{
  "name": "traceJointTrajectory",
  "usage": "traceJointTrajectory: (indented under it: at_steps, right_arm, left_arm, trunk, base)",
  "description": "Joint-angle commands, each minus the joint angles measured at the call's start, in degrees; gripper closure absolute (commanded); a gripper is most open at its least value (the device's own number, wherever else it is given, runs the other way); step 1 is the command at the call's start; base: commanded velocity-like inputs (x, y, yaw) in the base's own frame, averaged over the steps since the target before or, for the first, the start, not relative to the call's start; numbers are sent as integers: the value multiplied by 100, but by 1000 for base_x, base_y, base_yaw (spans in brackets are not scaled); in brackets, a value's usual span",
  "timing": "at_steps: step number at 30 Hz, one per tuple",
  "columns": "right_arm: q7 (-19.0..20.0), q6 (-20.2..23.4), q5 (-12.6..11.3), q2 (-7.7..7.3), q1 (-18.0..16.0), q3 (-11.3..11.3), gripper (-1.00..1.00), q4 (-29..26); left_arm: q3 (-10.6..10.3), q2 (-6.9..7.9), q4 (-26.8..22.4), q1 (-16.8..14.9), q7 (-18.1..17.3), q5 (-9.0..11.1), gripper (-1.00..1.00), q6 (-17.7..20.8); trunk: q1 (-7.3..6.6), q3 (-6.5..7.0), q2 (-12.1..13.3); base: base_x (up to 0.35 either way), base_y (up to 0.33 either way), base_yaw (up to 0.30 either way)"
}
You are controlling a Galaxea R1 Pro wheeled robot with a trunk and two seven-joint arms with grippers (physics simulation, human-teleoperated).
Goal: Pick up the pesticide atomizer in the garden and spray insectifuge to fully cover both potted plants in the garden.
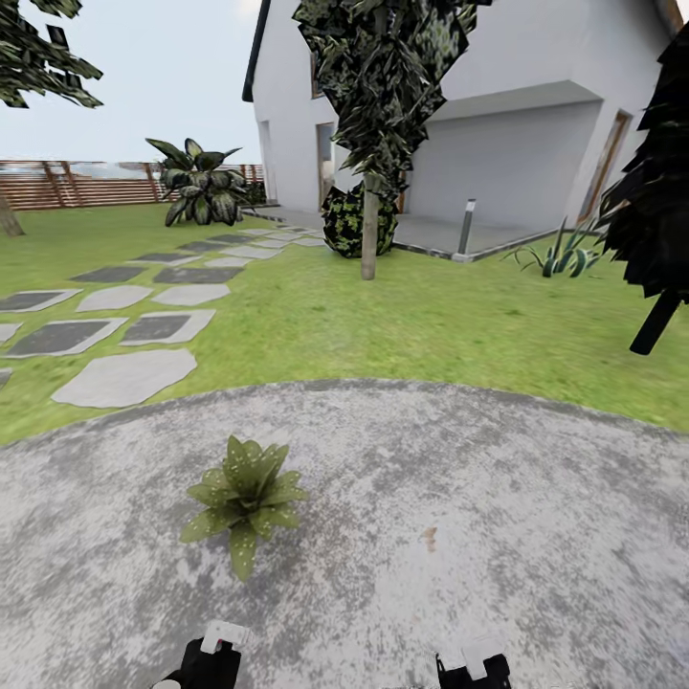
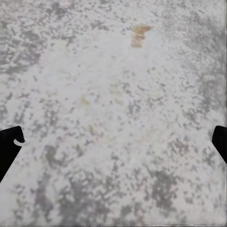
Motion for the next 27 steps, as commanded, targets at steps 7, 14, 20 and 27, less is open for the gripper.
traceJointTrajectory:
  at_steps: [7, 14, 20, 27]
  right_arm:
    - [-60, -2, 60, 2, -5, 20, -100, 22]
    - [-60, -2, 60, 4, -5, 20, -100, 44]
    - [-60, -2, 60, 6, -5, 20, -100, 44]
    - [-60, -2, 60, 11, -5, 20, -100, 44]
  left_arm:
    - [-25, 4, 1, 0, -5, -6, 100, -21]
    - [-25, 3, 18, 7, -5, -10, 100, -21]
    - [-33, -4, 16, 7, -24, -14, 100, -21]
    - [-30, -5, 10, 6, -40, -7, 100, -21]
  trunk:
    - [-1, -5, -2]
    - [-1, -5, -2]
    - [-1, -5, -2]
    - [-1, -5, -2]
  base:
    - [0, 0, -288]
    - [0, 0, -289]
    - [-78, 58, -289]
    - [-133, 255, -289]
